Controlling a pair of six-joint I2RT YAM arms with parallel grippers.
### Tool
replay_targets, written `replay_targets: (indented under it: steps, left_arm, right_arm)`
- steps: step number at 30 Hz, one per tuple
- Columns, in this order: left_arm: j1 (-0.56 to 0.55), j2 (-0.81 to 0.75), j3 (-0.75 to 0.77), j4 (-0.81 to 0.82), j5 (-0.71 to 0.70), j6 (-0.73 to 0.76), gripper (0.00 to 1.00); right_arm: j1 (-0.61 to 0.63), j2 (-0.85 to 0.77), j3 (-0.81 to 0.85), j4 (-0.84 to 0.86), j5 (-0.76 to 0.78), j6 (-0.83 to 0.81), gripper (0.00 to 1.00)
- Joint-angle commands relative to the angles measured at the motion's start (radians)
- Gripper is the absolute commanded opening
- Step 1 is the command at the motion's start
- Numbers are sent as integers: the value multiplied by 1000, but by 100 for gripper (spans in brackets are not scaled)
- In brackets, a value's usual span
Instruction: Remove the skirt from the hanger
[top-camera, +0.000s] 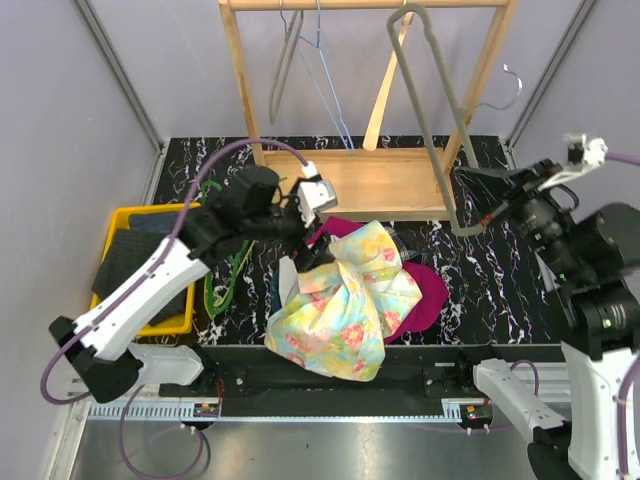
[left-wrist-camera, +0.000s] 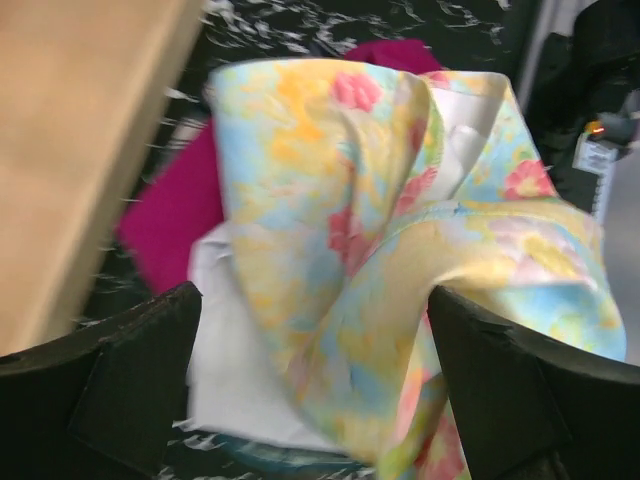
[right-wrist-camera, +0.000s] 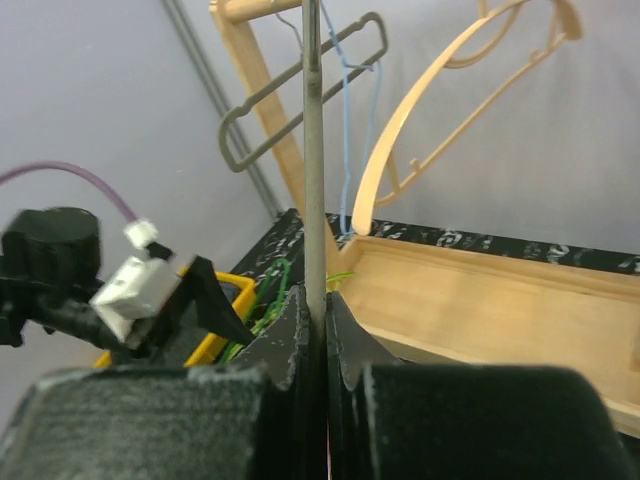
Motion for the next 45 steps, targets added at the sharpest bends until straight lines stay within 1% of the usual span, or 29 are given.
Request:
replay_targets:
  steps: [1, 2, 3, 5, 6, 7, 9, 10, 11, 13, 15, 16, 19, 21, 22, 23, 24, 25, 27, 30, 35, 37, 38, 39, 41, 42, 43, 44, 45]
  left_arm:
    - [4, -135, 190, -191, -161, 239, 99]
    - [5, -182, 203, -205, -185, 290, 99]
    - [5, -212, 214, -210, -246, 307, 99]
    - [5, -296, 240, -216, -308, 356, 99]
    - [7, -322, 250, -216, -358, 370, 99]
    - [7, -344, 267, -215, -384, 381, 99]
    - [11, -388, 286, -215, -450, 402, 99]
    - [16, -399, 304, -215, -466, 410, 99]
    - [18, -414, 315, -209, -522, 413, 99]
    - [28, -425, 332, -186, -555, 408, 99]
    - [36, -442, 350, -164, -582, 408, 99]
    - [41, -447, 355, -161, -589, 407, 99]
    - [51, -465, 352, -167, -592, 389, 99]
    - [61, -477, 327, -164, -572, 372, 99]
    - [70, -490, 317, -161, -567, 361, 99]
    - [73, -497, 291, -157, -564, 356, 99]
    - [79, -503, 277, -146, -564, 350, 99]
    - [82, -513, 264, -143, -560, 335, 99]
    - [96, -523, 237, -138, -547, 317, 99]
    - [116, -542, 220, -137, -520, 287, 99]
    - [130, -551, 211, -137, -509, 260, 99]
    - [137, -546, 226, -140, -501, 231, 99]
    - [140, -542, 234, -140, -500, 218, 99]
    - [148, -533, 240, -140, -498, 206, 99]
    - [153, -524, 244, -143, -509, 163, 99]
    - [154, -517, 240, -141, -513, 136, 99]
    - [156, -517, 231, -140, -530, 125, 99]
    - [156, -516, 212, -141, -539, 117, 99]
    - [156, -510, 205, -140, -552, 94, 99]
  right_arm:
    - [3, 95, -15, 182, -171, 103, 0]
    - [12, 113, -15, 199, -187, 113, 0]
    - [54, 133, -9, 223, -190, 113, 0]
    - [166, 210, 28, 216, -152, 61, 0]
    - [234, 250, 55, 193, -116, 21, 0]
    - [406, 350, 134, 166, -37, -70, 0]
    - [542, 470, 237, 87, 16, -142, 0]
    - [620, 591, 338, 75, 39, -165, 0]
    - [650, 647, 380, 75, 49, -167, 0]
    - [697, 780, 455, 108, 30, -141, 0]
    - [719, 860, 492, 158, 19, -116, 0]
    - [742, 938, 530, 164, 20, -110, 0]
    - [762, 1047, 549, 210, 66, -104, 0]
    - [780, 1077, 519, 303, 109, -102, 0]
    - [785, 1089, 458, 404, 170, -99, 0]
    - [797, 1092, 418, 467, 213, -91, 0]
    - [799, 1094, 334, 539, 270, -82, 0]
    - [803, 1101, 304, 646, 302, -81, 0]
    - [814, 1147, 278, 691, 400, -67, 0]
    - [831, 1207, 253, 785, 479, -39, 0]
    - [857, 1307, 311, 753, 554, 19, 2]
    - [859, 1335, 311, 735, 553, 37, 10]
    - [859, 1339, 319, 721, 548, 48, 21]
    - [862, 1345, 322, 704, 548, 50, 35]
    - [866, 1329, 318, 653, 545, 27, 50]
    - [868, 1315, 312, 629, 545, 12, 60]
    - [872, 1300, 308, 610, 550, 2, 74]
    - [874, 1281, 301, 594, 556, -25, 80]
    - [876, 1232, 295, 560, 559, -38, 88]
